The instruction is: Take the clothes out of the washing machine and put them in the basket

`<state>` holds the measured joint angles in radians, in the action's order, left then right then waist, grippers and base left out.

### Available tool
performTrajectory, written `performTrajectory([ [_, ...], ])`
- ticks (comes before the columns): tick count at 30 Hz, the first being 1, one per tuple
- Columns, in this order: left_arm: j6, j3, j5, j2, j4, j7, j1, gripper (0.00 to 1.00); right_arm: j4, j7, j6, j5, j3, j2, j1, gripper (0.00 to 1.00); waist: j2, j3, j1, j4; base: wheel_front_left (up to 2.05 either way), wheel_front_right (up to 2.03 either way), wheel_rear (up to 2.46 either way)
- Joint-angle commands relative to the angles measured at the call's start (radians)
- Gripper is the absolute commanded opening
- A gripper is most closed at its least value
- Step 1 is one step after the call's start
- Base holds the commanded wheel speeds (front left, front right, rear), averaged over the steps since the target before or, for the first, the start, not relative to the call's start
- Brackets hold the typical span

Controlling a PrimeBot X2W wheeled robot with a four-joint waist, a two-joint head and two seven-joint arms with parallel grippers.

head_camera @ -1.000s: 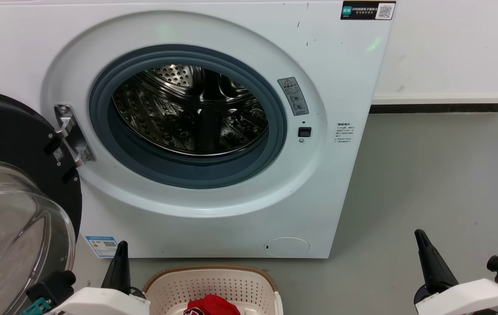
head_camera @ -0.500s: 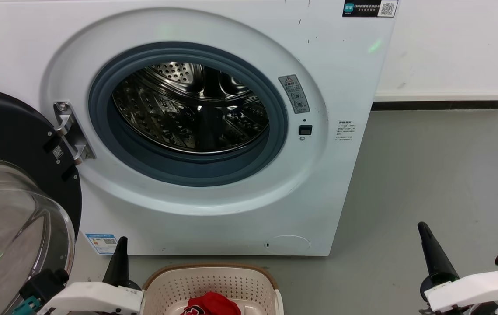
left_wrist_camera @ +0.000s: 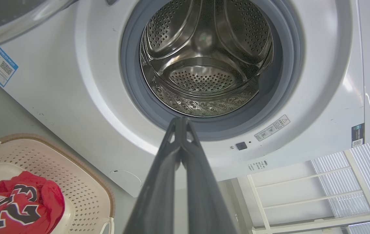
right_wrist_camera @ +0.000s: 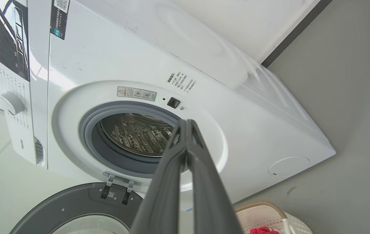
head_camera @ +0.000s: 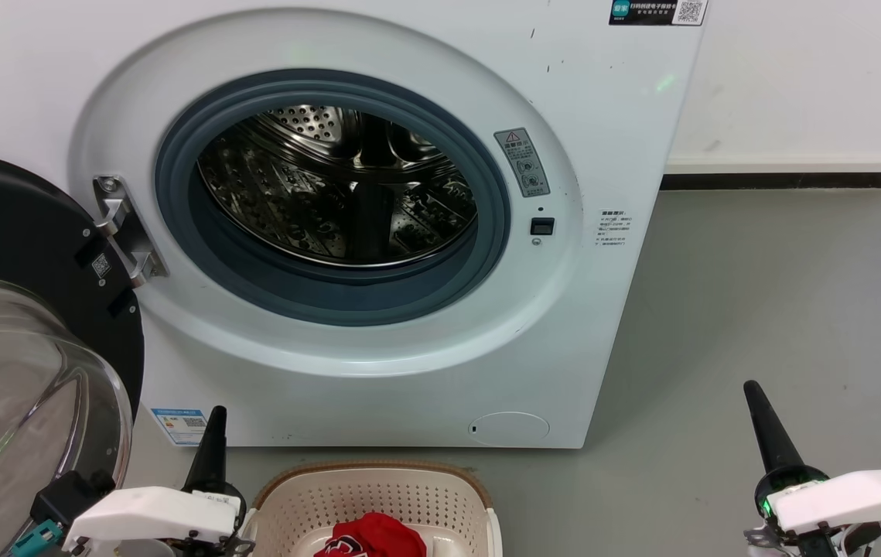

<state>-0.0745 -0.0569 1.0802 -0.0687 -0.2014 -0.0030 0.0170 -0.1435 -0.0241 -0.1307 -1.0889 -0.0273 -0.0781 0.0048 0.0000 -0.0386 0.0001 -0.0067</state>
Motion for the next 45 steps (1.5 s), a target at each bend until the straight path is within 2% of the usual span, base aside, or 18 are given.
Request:
performTrajectory([
  [1, -0.008, -0.006, 0.025, -0.001, 0.005, 0.004, 0.025, 0.00, 0.001, -0.002, 0.000, -0.028, -0.003, -0.006, -0.026, 0.00, 0.0000, 0.001, -0.0001, 0.000, 0.00, 0.00, 0.00],
  [45, -0.050, -0.049, 0.429, 0.015, -0.035, 0.097, 0.083, 0.00, -0.080, -0.049, 0.000, -0.446, -0.041, 0.000, -0.099, 0.00, 0.0000, 0.031, -0.0001, 0.005, 0.00, 0.00, 0.00],
])
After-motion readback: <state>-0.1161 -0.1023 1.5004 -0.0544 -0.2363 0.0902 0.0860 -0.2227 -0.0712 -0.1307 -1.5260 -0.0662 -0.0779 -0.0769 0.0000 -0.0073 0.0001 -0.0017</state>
